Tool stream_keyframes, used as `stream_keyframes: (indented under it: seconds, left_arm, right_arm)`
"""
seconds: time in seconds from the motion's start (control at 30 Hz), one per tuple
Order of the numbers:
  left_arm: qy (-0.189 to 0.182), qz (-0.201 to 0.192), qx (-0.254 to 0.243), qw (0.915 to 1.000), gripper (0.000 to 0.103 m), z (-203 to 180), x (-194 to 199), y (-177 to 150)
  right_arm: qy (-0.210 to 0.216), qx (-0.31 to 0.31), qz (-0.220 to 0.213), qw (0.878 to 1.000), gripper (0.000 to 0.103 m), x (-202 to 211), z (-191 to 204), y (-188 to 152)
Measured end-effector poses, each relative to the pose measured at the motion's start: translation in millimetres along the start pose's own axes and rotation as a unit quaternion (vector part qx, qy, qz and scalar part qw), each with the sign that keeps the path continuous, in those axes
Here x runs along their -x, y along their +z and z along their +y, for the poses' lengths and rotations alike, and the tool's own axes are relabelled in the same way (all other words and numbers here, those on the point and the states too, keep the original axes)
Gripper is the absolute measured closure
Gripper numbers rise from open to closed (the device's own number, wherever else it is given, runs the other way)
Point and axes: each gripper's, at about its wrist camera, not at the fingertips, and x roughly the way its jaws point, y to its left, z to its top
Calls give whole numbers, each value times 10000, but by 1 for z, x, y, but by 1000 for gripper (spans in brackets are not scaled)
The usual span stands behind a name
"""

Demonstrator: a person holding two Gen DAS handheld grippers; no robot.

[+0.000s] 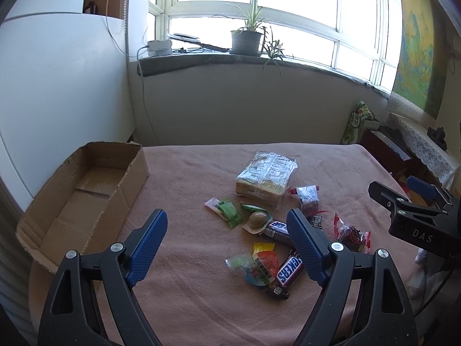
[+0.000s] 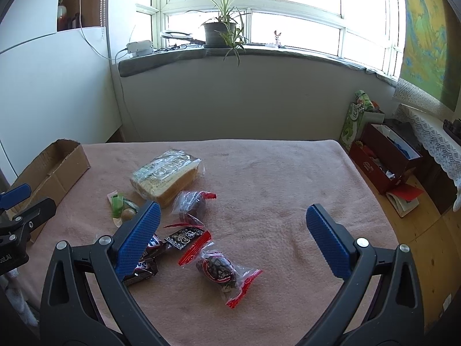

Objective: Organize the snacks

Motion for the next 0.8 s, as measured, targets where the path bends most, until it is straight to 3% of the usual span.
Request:
stream_keyframes:
  seconds: [0.5,0.6,0.8]
  left_arm:
    - [-263,361,132,9989,28,10,-12,-5]
    - [-353,479,103,9982,34,8,-16,-8]
    - [-654,790,49,9947,42,-1,-26,-19]
  right_arm:
    - [253,-138,236,9993,3,-12,-18,-8]
    - [357,-213,432,9982,12,-19,-25,-15]
    - [572,-205,731,9955,18,-27,-30,-33]
